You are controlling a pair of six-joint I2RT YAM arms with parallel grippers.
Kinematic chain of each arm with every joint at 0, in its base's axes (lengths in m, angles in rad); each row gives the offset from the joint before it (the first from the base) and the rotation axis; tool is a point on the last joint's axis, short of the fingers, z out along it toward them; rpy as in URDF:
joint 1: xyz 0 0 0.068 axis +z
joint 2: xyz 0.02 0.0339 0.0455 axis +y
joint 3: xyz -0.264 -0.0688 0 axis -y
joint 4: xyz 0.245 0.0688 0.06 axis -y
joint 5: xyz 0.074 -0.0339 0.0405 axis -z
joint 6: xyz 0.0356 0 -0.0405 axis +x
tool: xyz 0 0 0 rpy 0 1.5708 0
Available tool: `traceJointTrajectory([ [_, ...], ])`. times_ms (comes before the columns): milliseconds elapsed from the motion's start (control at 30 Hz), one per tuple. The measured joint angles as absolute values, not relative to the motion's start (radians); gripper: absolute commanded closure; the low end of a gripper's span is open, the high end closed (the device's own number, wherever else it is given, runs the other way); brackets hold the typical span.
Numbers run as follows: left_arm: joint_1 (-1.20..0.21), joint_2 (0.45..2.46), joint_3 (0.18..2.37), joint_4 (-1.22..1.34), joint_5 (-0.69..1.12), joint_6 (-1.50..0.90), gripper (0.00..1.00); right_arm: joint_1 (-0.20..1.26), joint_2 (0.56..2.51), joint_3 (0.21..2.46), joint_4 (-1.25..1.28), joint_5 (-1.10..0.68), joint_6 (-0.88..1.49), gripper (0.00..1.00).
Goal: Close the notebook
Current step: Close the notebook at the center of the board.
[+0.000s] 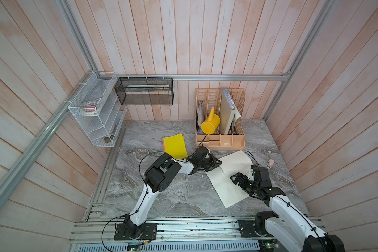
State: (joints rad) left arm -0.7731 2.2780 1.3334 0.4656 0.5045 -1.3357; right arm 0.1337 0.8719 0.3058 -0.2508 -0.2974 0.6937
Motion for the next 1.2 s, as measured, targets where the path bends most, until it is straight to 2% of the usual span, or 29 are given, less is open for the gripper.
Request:
traceJointTrajectory([
  [333,-0.775,2.246,1.243,0.651,0.534,-1.335,1.0,0.137,0.875,0.327,-0.283,-0.285,0.668,0.1],
  [433,-0.774,2.156,1.166,0.667,0.542,-1.315,1.0,0.165,0.874,0.386,-0.324,-0.249,0.656,0.1],
  [633,-0.77,1.848,0.976,0.66,0.485,-1.248,1.0,0.257,0.891,0.54,-0.355,-0.188,0.645,0.1],
  [967,-0.768,1.322,0.702,0.22,0.155,-1.124,1.0,0.472,0.988,0.58,-0.311,-0.151,0.697,0.1],
  [1200,-0.768,1.069,0.558,-0.065,-0.038,-1.112,1.0,0.57,1.022,0.559,-0.216,-0.152,0.758,0.1],
])
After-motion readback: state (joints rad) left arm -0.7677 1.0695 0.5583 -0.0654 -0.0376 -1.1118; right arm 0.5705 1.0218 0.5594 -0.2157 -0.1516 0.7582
